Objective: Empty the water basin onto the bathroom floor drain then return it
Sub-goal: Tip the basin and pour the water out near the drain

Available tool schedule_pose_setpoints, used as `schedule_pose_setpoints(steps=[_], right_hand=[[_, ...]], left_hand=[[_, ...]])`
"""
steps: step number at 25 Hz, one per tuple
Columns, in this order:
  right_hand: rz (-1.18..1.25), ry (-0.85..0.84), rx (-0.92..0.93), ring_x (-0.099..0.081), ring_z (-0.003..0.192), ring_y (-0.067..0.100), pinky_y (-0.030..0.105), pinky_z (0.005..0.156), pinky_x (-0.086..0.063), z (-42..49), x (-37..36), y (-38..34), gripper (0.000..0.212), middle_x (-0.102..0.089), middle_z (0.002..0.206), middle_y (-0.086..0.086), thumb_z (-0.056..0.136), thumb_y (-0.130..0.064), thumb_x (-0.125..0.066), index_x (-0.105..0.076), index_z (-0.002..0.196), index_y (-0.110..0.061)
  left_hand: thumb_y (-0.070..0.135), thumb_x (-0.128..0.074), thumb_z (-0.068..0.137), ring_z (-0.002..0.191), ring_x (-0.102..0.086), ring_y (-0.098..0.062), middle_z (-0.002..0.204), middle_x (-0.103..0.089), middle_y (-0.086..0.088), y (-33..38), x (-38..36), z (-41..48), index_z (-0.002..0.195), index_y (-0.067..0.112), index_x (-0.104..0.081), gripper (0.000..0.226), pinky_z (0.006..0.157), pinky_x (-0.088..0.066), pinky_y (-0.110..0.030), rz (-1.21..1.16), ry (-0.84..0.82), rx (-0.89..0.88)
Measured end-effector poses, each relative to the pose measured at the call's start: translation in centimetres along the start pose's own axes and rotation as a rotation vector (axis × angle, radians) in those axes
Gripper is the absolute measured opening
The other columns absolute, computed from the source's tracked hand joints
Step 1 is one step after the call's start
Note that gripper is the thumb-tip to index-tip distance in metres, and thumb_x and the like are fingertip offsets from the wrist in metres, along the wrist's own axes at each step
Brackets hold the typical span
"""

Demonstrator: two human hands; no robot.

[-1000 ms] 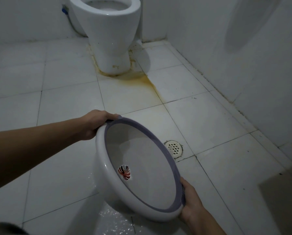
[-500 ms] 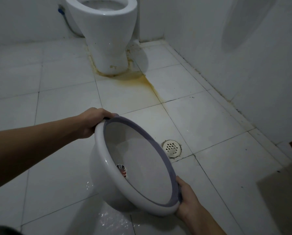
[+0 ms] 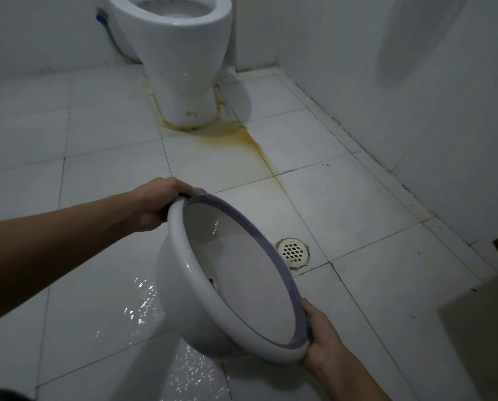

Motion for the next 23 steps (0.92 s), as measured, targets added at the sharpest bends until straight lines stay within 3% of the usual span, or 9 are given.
schedule_pose_setpoints(steps=[2,5,11,14,17,20,23], right_hand=[[-0.008,0.017,0.013,-0.051,0.127,0.039,0.053,0.117,-0.029,0.0,0.0,0.0,0.038,-0.068,0.108,0.02,0.104,-0.031,-0.043,-0.063,0.123,-0.005],[0.006,0.013,0.043,-0.059,0.102,0.037,0.052,0.113,-0.035,-0.2,-0.4,-0.1,0.034,-0.076,0.085,0.019,0.103,-0.029,-0.047,-0.068,0.108,-0.004],[0.002,0.037,0.047,-0.058,0.109,0.037,0.052,0.115,-0.033,0.7,0.7,-0.1,0.034,-0.072,0.104,0.021,0.104,-0.028,-0.046,-0.067,0.118,-0.005],[0.045,0.028,0.011,-0.063,0.101,0.038,0.052,0.109,-0.041,0.5,0.5,-0.1,0.035,-0.078,0.093,0.021,0.101,-0.031,-0.053,-0.071,0.112,-0.003],[0.004,0.025,0.036,-0.063,0.108,0.038,0.052,0.104,-0.045,0.3,0.4,-0.1,0.032,-0.075,0.109,0.021,0.1,-0.028,-0.054,-0.069,0.115,-0.004],[-0.113,0.036,0.098,-0.063,0.088,0.035,0.046,0.084,-0.051,0.0,0.6,-0.4,0.03,-0.076,0.075,0.018,0.102,-0.025,-0.047,-0.064,0.098,-0.002],[-0.121,0.076,0.104,-0.063,0.078,0.031,0.037,0.075,-0.05,-0.2,0.4,-0.4,0.027,-0.074,0.063,0.015,0.099,-0.022,-0.048,-0.065,0.087,-0.004]], left_hand=[[0.012,-0.057,0.091,0.07,-0.069,-0.026,0.091,-0.074,-0.016,0.2,0.0,-0.1,0.099,-0.002,-0.07,0.021,0.058,-0.057,-0.032,0.006,-0.011,0.004],[0.012,-0.055,0.091,0.076,-0.066,-0.028,0.097,-0.071,-0.018,0.3,0.2,-0.2,0.108,-0.003,-0.068,0.026,0.064,-0.056,-0.035,0.001,-0.026,0.013],[0.013,-0.052,0.092,0.092,-0.062,-0.032,0.114,-0.068,-0.024,0.3,0.1,-0.2,0.117,-0.003,-0.067,0.033,0.088,-0.051,-0.042,-0.017,-0.056,0.043],[0.012,-0.05,0.093,0.099,-0.06,-0.034,0.123,-0.065,-0.026,0.7,0.1,-0.1,0.122,-0.003,-0.065,0.035,0.1,-0.045,-0.046,-0.013,-0.076,0.051],[0.012,-0.05,0.093,0.091,-0.062,-0.032,0.112,-0.068,-0.025,1.0,0.0,0.0,0.119,-0.003,-0.067,0.034,0.094,-0.049,-0.045,-0.011,-0.085,0.057],[0.012,-0.05,0.093,0.081,-0.063,-0.03,0.101,-0.069,-0.022,1.4,-0.3,0.3,0.113,-0.005,-0.067,0.031,0.081,-0.051,-0.041,-0.011,-0.083,0.067],[0.012,-0.048,0.093,0.077,-0.063,-0.029,0.094,-0.07,-0.021,2.0,-0.4,0.7,0.11,-0.005,-0.067,0.03,0.076,-0.052,-0.04,-0.003,-0.083,0.083]])
Point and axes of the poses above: each hand's wrist, its own z-axis towards the middle knuckle, its own x-axis out of the back of the hand, y = z × x, the point moved 1 cm from there along z, towards the middle knuckle
